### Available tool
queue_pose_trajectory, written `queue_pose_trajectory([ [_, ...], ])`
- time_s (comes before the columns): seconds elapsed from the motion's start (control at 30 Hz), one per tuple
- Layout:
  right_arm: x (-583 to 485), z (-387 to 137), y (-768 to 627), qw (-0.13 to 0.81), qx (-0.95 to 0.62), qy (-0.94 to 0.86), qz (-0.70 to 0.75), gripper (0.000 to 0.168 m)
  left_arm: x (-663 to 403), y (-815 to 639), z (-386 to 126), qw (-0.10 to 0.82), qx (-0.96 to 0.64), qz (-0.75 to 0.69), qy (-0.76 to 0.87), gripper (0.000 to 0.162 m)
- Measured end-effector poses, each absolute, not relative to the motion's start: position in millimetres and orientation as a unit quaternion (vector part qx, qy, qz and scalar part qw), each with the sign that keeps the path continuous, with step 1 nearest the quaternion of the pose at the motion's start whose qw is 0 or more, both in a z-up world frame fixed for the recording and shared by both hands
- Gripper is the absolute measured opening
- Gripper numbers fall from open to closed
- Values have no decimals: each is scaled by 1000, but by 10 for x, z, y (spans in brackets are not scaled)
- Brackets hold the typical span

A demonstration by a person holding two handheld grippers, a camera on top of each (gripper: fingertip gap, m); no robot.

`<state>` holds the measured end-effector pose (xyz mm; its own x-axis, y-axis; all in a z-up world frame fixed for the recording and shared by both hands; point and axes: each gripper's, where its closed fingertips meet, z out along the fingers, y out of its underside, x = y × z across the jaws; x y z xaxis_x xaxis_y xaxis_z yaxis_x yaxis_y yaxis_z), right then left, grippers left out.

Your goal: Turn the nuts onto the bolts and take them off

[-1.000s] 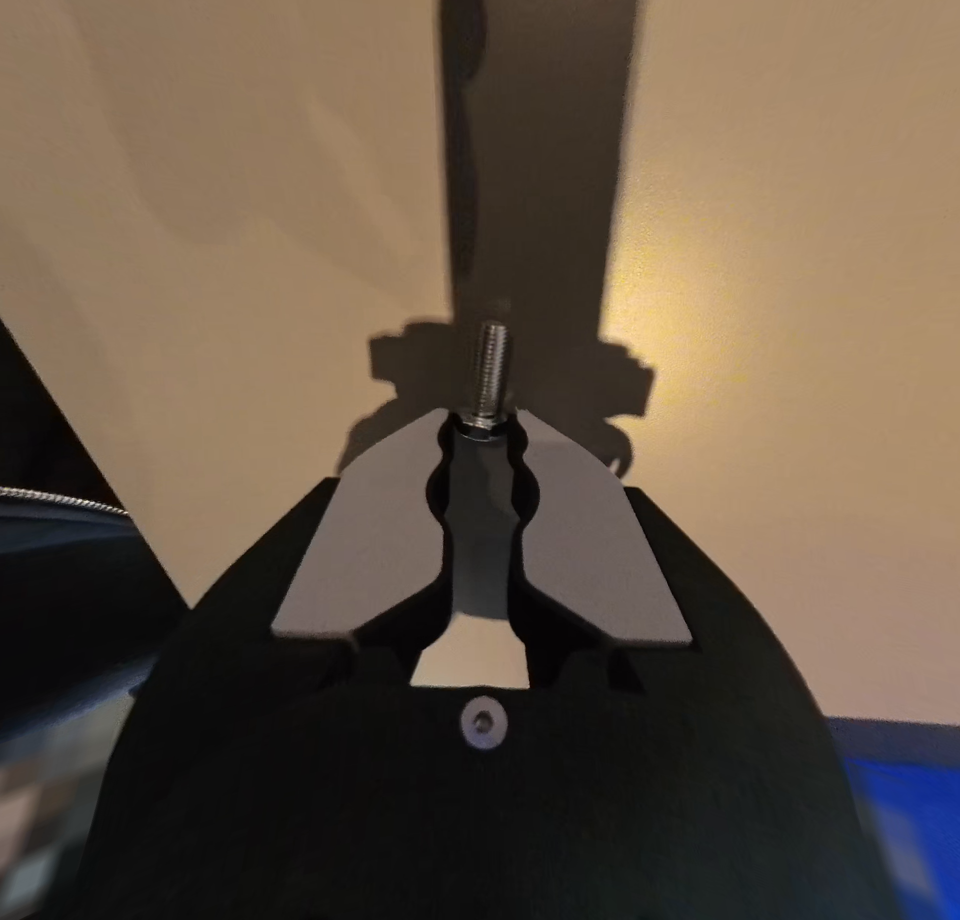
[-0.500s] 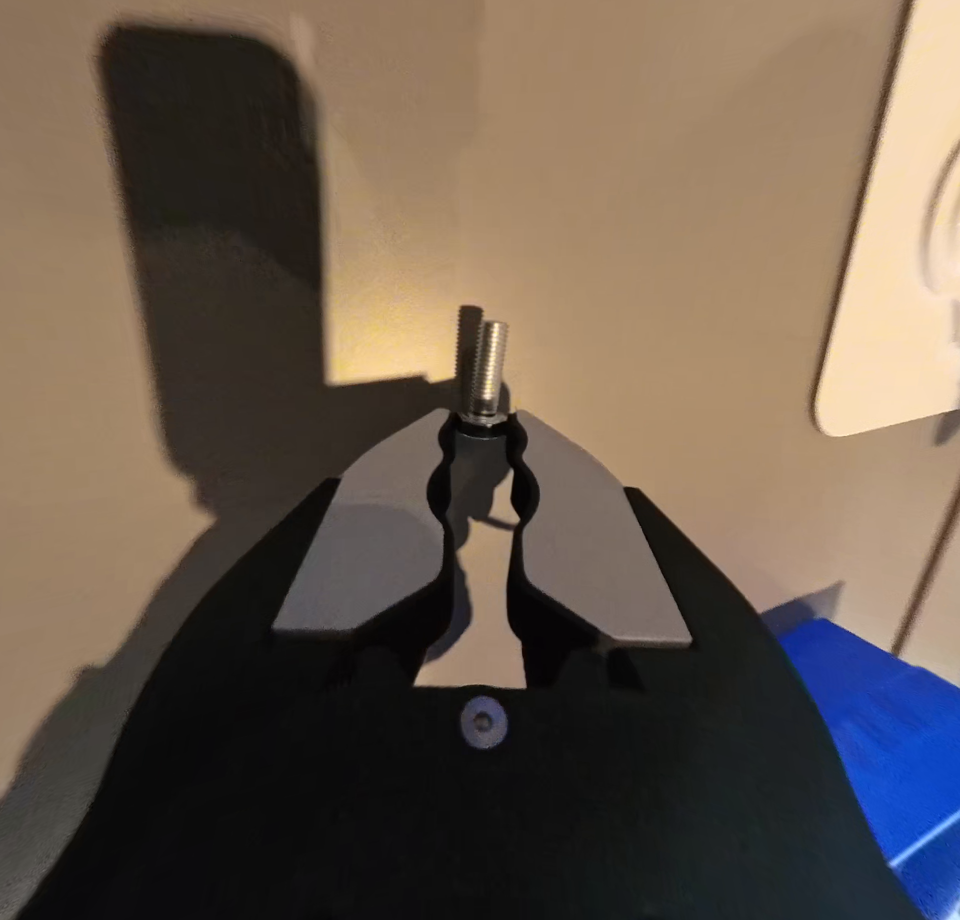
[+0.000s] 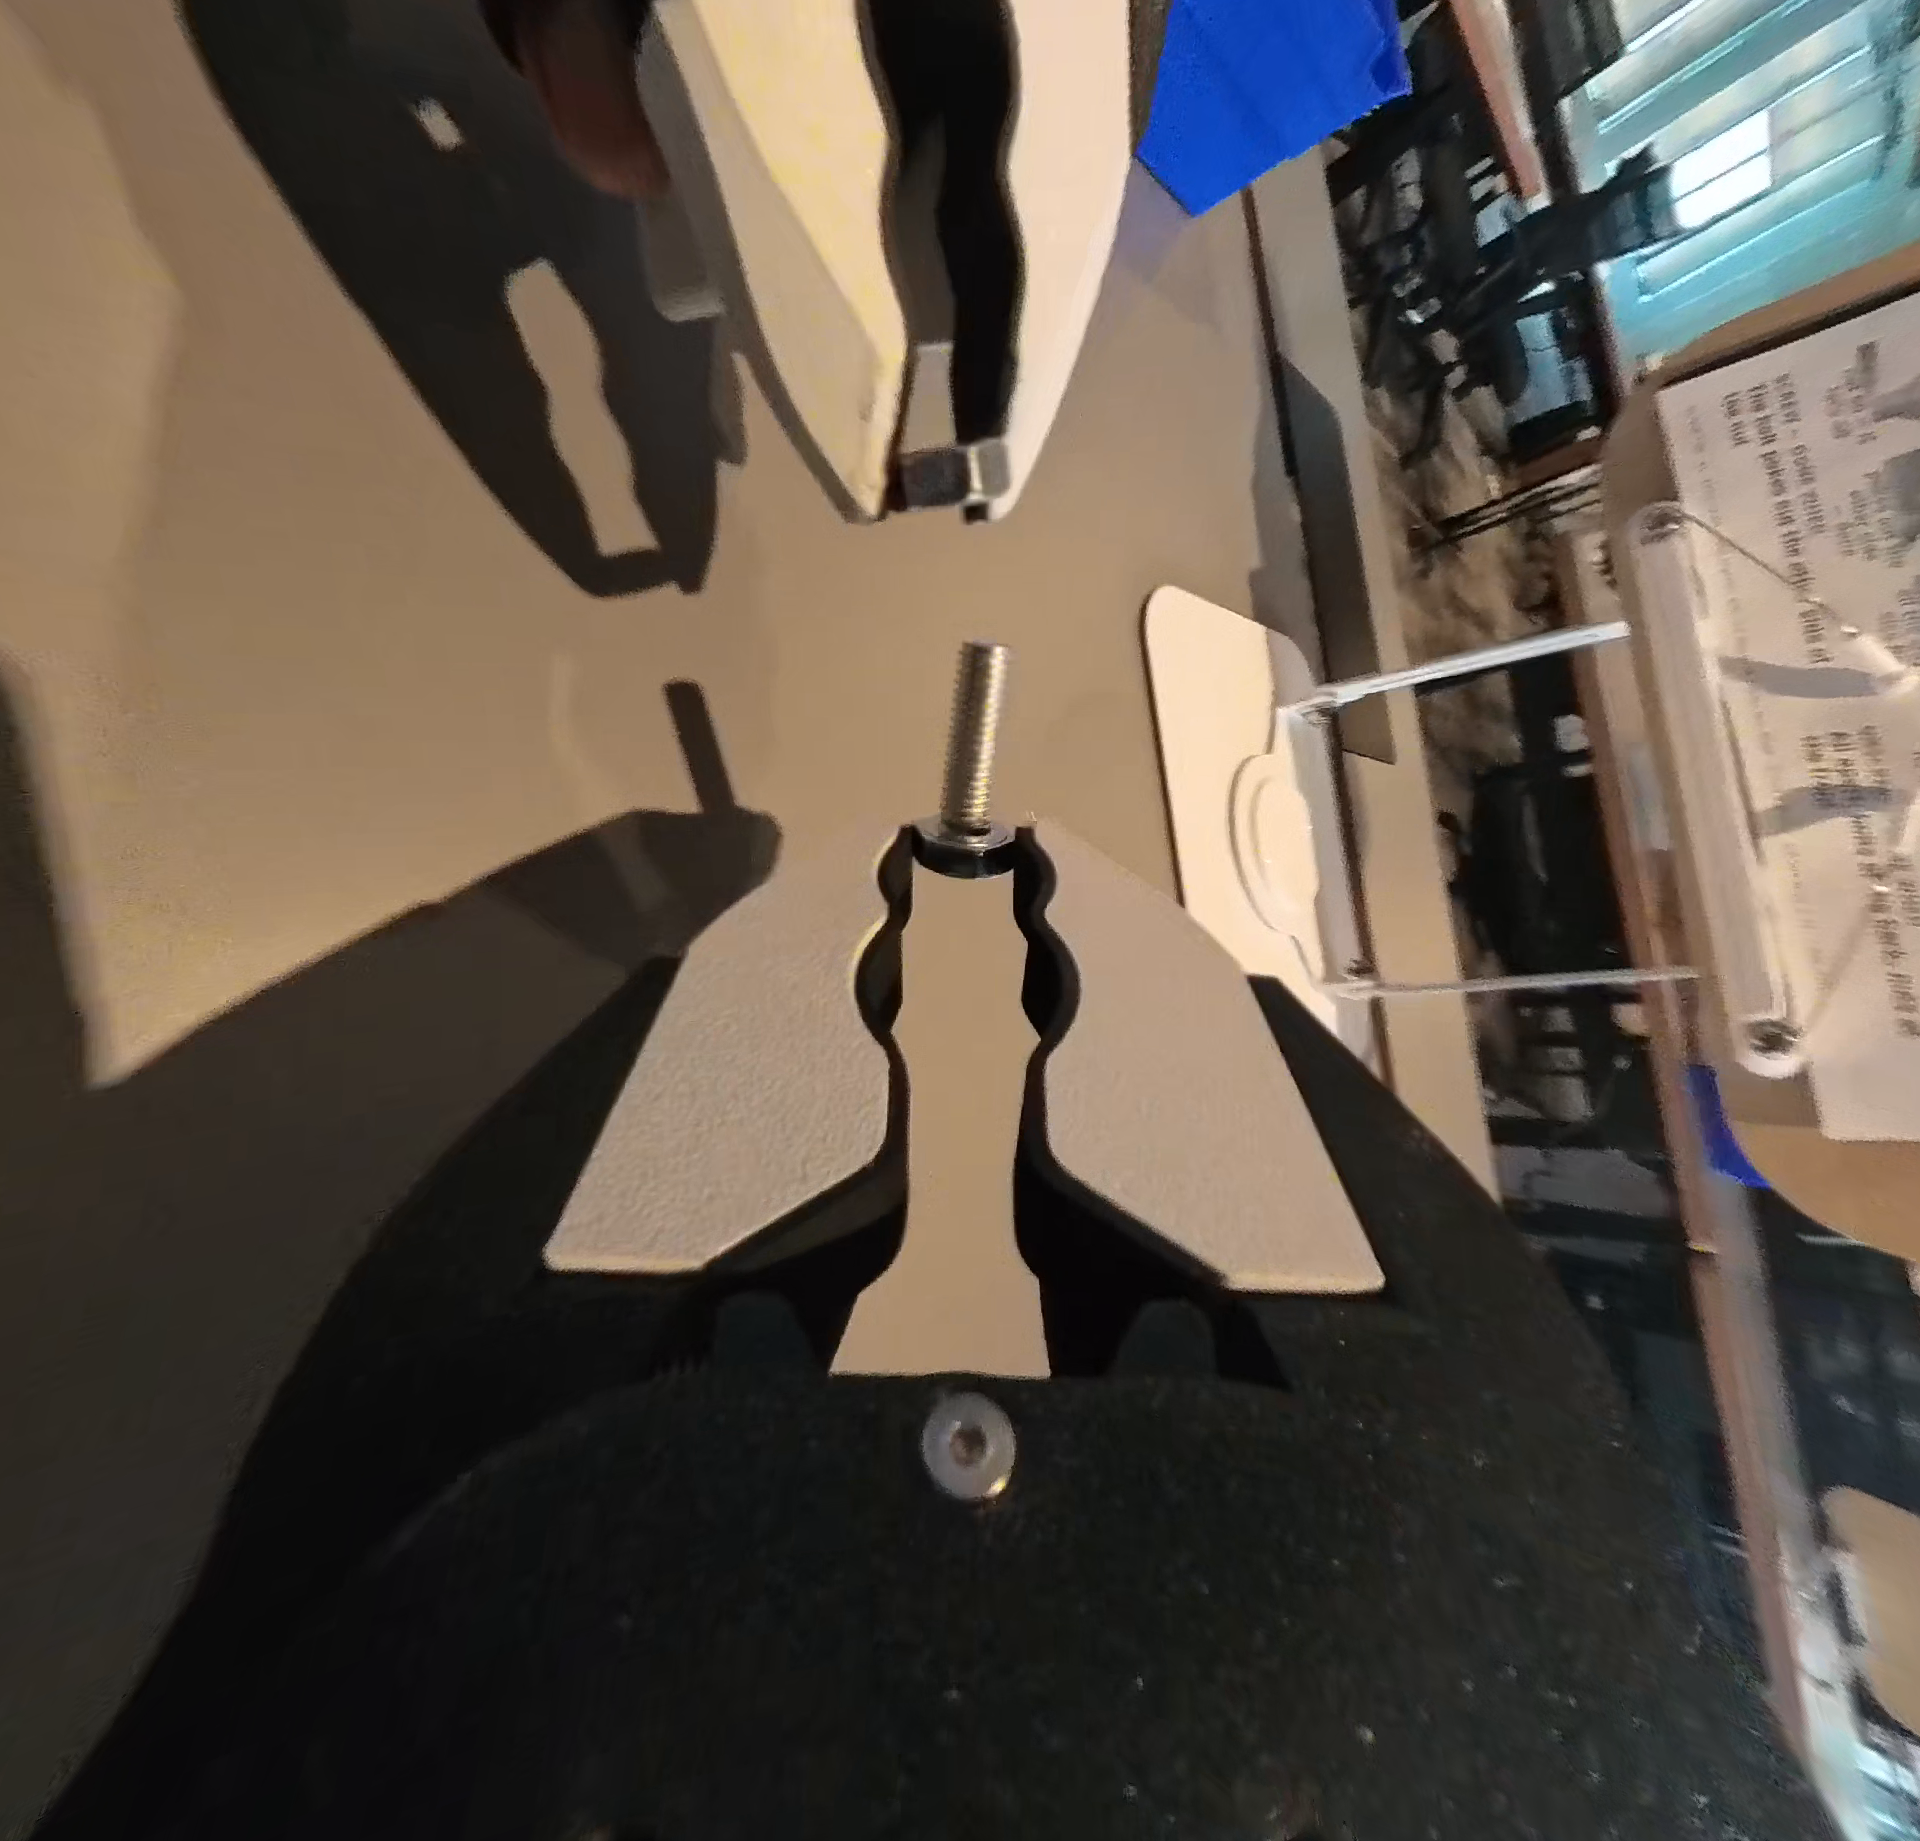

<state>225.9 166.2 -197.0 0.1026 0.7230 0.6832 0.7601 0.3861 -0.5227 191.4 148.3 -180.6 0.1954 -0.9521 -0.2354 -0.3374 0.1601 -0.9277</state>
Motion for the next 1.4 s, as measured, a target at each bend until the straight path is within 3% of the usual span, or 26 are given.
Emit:
queue_pose_trajectory([
  [0.67,2224,-2127,1606,496,-533,-684,-45,18,2043,1446,-2034,461,-608,-296,575,17],
  [1.4,2156,-2208,1546,489,-545,-678,58,18,2030,1418,-2068,375,-656,-312,577,18],
])
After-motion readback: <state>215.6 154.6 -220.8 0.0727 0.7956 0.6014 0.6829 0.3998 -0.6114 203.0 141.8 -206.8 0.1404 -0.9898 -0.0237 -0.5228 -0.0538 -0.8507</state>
